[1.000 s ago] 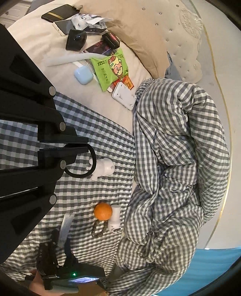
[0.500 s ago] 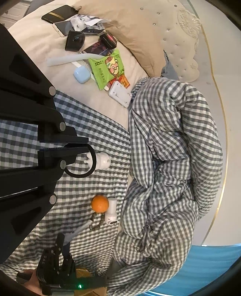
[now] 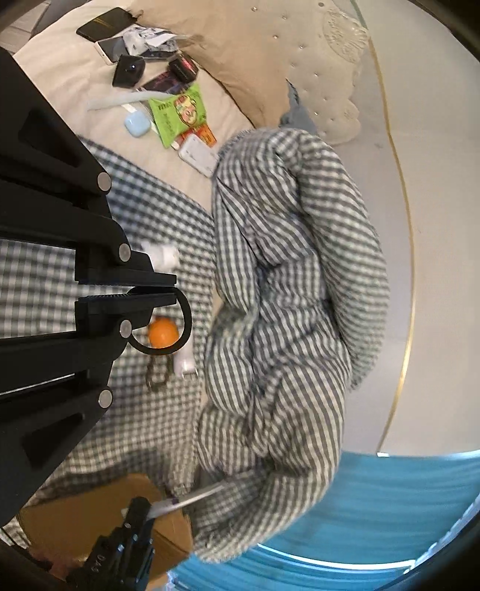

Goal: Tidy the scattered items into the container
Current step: 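Carry the tube and hair tie to the cardboard box and release both inside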

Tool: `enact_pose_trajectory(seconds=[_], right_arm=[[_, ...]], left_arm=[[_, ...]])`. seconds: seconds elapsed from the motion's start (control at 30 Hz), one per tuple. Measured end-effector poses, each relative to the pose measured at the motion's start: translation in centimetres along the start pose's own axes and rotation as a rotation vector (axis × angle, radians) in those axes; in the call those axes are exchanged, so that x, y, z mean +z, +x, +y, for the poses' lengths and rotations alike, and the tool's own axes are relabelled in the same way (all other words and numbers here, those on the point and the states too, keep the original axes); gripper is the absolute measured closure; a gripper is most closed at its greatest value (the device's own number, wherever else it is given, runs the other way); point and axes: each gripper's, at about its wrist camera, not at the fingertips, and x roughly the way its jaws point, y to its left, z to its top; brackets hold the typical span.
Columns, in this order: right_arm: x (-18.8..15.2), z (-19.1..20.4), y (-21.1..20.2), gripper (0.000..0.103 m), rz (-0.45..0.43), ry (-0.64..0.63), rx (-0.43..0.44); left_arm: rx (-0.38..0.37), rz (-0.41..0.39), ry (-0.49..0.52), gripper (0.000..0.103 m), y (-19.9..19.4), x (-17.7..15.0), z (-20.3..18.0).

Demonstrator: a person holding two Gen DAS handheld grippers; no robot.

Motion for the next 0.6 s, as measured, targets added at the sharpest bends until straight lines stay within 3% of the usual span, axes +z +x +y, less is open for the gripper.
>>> enact_pose_trajectory(seconds=[0.2, 0.3, 0.6], right_arm=[[0.0, -2.0, -6.8, 0.080, -0.119, 0.013, -0.118], [-0.4, -3.0, -9.7, 0.081, -0.162, 0.008, -0.224], [-3.2, -7.7, -15.0, 0.080, -0.183, 0.080, -0.385]], left_arm=[[-0.041, -0.045, 0.034, 0.101, -2.6, 0.7, -4.8], [-0.080, -0.051, 0.037, 0.101, -3.5, 0.8, -7.3], [-0.197, -0.062, 0.113, 0.100, -5.3, 0.6, -14.7]])
